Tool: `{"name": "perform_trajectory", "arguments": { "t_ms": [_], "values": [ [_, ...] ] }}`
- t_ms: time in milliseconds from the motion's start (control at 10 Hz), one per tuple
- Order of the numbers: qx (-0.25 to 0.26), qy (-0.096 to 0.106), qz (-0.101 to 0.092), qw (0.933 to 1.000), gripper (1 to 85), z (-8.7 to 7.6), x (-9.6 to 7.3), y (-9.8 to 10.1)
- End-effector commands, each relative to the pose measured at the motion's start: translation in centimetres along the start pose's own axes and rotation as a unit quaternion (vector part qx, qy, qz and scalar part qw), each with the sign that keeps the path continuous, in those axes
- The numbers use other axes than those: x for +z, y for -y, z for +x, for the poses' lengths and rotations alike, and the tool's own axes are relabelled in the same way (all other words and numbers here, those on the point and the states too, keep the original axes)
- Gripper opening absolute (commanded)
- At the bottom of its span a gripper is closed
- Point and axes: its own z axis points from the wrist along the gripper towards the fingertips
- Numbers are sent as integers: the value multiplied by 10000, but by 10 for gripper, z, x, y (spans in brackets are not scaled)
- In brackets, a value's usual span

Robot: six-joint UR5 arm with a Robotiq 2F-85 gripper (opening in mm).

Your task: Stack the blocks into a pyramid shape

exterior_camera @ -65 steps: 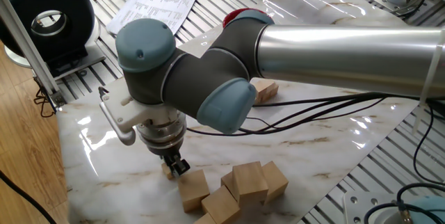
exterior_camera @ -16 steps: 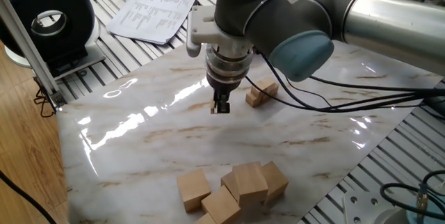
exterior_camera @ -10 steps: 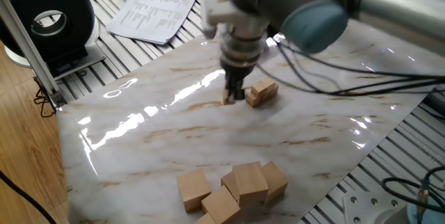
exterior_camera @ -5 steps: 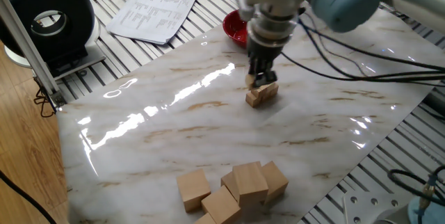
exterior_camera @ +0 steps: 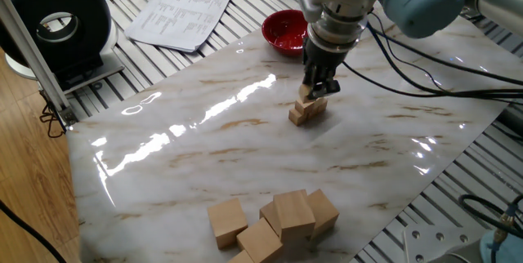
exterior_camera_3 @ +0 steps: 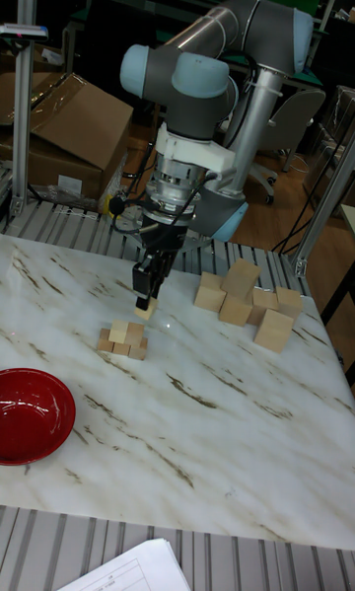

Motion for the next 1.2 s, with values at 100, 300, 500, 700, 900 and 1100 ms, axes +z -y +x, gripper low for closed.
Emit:
{"name": "perform_trajectory", "arguments": {
  "t_ms": [100, 300, 500, 700, 900, 1100],
  "values": [
    [588, 67, 37, 9982, 10, 0, -1, 3],
    [950, 265, 152, 9950, 10, -9, -1, 10],
    [1194, 336, 249, 9920, 10, -12, -2, 15],
    [1152, 265, 267, 9926, 10, -9, -2, 16],
    [994, 190, 214, 9946, 10, -5, -1, 13],
    [807, 138, 94, 9966, 10, 4, -5, 14]
  ]
}}
